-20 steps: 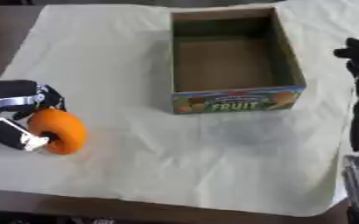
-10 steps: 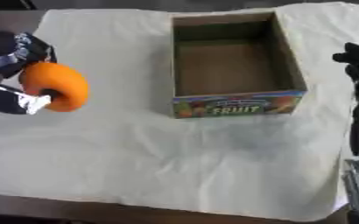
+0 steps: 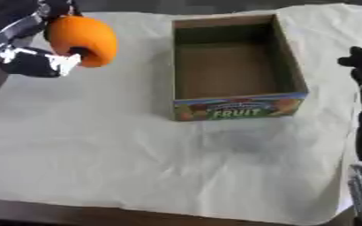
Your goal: Pick up objects on the table and place them in the box.
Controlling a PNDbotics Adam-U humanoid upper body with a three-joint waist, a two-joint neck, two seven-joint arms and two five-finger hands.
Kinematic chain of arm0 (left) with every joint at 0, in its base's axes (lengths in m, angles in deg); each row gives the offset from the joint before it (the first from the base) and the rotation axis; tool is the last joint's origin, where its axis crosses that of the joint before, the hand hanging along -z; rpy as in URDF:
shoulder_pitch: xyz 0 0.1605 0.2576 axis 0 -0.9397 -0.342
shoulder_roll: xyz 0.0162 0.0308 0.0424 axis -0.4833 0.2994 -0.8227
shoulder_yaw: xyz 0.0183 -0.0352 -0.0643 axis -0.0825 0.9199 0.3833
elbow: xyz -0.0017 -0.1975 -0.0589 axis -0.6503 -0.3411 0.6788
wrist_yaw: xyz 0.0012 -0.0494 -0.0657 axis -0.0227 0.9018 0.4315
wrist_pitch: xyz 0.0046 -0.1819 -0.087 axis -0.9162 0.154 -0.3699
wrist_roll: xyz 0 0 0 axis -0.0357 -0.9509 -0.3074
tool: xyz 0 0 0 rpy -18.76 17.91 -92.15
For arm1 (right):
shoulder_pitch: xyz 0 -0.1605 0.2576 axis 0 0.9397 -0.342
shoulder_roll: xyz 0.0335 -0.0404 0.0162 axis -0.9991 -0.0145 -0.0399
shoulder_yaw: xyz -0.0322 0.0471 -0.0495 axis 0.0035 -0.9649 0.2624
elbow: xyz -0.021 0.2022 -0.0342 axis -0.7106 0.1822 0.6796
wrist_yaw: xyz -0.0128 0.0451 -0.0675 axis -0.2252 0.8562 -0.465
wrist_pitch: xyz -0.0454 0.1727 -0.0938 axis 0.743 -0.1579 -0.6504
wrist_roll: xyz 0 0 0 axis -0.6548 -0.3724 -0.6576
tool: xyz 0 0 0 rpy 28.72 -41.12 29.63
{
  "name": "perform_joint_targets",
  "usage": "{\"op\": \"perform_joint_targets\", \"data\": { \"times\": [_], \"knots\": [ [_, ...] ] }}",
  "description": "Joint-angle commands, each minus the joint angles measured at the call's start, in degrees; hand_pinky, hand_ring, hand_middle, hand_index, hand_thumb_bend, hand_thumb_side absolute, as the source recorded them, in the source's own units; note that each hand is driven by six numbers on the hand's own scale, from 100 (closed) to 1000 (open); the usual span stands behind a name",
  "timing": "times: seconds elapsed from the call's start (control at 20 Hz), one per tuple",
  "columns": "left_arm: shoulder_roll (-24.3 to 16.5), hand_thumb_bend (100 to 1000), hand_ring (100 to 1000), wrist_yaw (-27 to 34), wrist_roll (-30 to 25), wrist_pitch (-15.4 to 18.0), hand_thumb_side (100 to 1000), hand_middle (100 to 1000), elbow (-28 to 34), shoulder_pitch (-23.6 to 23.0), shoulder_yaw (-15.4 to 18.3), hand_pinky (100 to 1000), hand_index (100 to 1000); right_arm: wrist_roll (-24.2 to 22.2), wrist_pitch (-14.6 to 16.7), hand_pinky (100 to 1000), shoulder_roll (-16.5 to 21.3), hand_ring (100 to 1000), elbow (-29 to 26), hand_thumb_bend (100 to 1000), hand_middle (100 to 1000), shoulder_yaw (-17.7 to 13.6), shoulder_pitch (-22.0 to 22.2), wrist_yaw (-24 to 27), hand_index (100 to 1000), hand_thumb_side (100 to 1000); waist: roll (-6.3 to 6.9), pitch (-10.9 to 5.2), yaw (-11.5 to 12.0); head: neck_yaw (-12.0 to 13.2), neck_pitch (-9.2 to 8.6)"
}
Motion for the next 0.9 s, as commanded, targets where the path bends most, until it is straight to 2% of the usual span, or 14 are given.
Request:
{"op": "perform_joint_targets", "data": {
  "times": [0.05, 0.4, 0.65, 0.9],
  "knots": [
    [3.11, 100, 331, -5.56, 3.46, 1.06, 222, 544, -3.82, 4.21, 0.02, 195, 644, -0.12, -0.09, 958, 0.54, 920, -1.17, 100, 690, 0.15, -0.58, 0.34, 832, 1000, 0.07, -1.36, -0.36, 0.88, -0.51],
    [12.46, 100, 331, -18.46, 14.62, 2.08, 224, 543, -14.62, 11.13, 1.21, 204, 641, -0.89, 0.10, 958, 0.35, 919, -1.17, 100, 689, 0.87, -1.44, 0.90, 832, 1000, 0.19, -1.03, -2.08, 2.89, -1.10],
    [18.17, 100, 331, -24.59, 20.54, 2.08, 241, 544, -22.63, 13.58, 2.93, 202, 644, -1.43, 0.66, 957, 0.09, 919, -1.17, 100, 689, 1.41, -2.34, 1.39, 832, 1000, 0.01, -0.51, -4.03, 4.48, -1.53],
    [21.88, 100, 352, -30.17, 26.11, 2.58, 237, 554, -28.48, 14.41, 4.34, 234, 648, -2.18, 0.66, 958, -1.02, 918, -1.17, 100, 689, 2.07, -3.53, 2.34, 832, 1000, -0.38, -0.05, -6.29, 5.89, -2.00]
  ]
}}
